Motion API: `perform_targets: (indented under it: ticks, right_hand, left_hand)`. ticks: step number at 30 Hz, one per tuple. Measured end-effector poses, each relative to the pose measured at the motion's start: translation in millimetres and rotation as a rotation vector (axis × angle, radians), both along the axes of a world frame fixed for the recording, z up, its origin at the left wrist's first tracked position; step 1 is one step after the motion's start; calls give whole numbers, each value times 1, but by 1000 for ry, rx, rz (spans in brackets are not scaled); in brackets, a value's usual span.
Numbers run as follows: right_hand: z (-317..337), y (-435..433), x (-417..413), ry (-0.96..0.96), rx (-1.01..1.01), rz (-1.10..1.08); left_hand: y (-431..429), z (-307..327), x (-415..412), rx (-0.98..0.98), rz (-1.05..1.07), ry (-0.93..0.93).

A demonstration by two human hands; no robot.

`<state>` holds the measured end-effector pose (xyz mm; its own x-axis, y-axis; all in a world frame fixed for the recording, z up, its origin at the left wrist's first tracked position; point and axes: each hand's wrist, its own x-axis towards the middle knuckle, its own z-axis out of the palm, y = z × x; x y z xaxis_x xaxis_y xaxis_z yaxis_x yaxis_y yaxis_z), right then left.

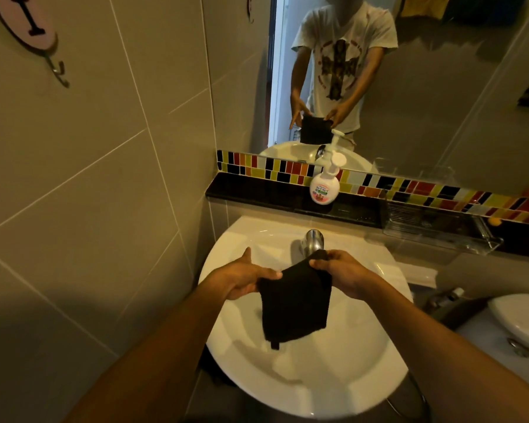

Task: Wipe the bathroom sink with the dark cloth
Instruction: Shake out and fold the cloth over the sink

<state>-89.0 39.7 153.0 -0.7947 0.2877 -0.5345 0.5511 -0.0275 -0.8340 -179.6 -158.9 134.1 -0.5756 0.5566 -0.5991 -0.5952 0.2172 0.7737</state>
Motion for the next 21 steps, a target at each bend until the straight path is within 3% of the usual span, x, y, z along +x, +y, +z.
perform_targets:
  ticks: [5, 10, 12, 14, 17, 19, 21]
  right_hand:
    - [-9, -7, 3, 28, 78, -17]
    - [-13, -9, 5, -55, 507, 100]
    - [-15, -11, 4, -44, 554, 93]
    - [-18, -12, 4, -29, 480, 60]
    - [-14, -11, 12, -6, 130, -25]
    - [-9, -9, 19, -31, -9, 56]
    - [-9, -8, 21, -63, 10, 186]
  left_hand:
    - [-4, -10, 7, -148, -97, -53]
    - [-3, -7, 5, -248, -93, 101]
    - [-2, -5, 5, -242, -90, 161]
    - [0, -5, 5, -236, -71, 213]
    - [-1, -3, 5, -210, -8, 225]
    - [-3, -3, 3, -187, 20, 216]
    - [-5, -4, 1, -183, 25, 229]
